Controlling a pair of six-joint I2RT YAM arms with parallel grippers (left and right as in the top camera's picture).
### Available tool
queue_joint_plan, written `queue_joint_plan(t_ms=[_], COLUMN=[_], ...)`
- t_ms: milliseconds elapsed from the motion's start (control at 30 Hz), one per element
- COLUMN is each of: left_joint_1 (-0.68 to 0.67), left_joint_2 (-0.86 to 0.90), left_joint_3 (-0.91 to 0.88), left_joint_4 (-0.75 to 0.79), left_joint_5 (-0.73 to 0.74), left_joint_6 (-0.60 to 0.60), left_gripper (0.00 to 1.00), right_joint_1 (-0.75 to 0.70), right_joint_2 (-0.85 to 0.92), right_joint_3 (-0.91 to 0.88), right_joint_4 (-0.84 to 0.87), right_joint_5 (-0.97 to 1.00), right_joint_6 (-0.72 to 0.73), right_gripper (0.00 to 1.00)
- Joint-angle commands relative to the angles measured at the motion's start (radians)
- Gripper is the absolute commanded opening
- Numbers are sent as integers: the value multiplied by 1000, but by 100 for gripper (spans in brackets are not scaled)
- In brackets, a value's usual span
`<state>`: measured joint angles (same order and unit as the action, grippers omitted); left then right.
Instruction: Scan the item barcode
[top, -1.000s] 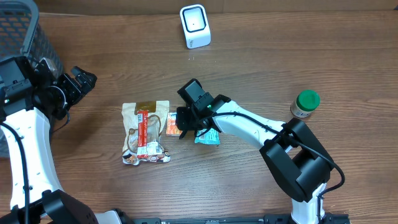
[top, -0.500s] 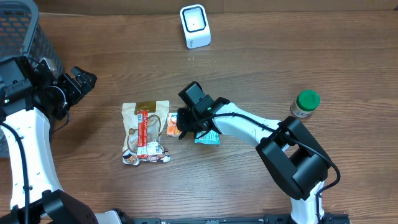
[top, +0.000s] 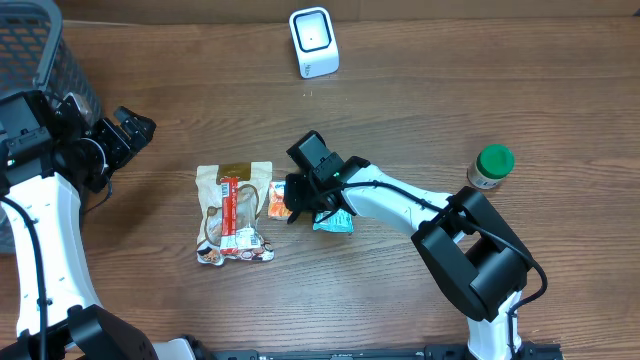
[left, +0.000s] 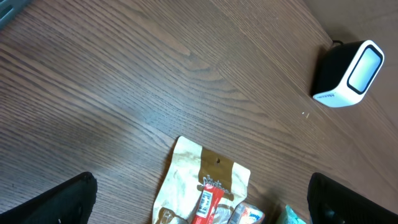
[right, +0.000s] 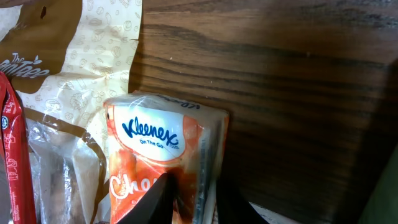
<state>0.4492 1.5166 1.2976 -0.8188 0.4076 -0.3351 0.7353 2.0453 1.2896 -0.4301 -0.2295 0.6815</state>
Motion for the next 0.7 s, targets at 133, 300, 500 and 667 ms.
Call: queue_joint_plan(t_ms=[133, 300, 500, 667], left_joint_1=[1, 1, 1, 1], left_joint_2=[-16, -16, -16, -16], left_joint_3=[6, 6, 6, 6], left_joint_4=[1, 1, 1, 1], left_joint_5=[0, 0, 0, 0], left_joint_6=[-5, -5, -5, -5], left_gripper=[99, 100, 99, 100], right_joint_1=[5, 5, 5, 4], right_joint_2=[32, 32, 32, 32], right_joint_3=[-18, -18, -18, -18], right_joint_4=[-24, -24, -24, -31], right_joint_5=[7, 7, 7, 7], right_joint_6=[3, 3, 3, 2], right_gripper=[16, 11, 8, 4])
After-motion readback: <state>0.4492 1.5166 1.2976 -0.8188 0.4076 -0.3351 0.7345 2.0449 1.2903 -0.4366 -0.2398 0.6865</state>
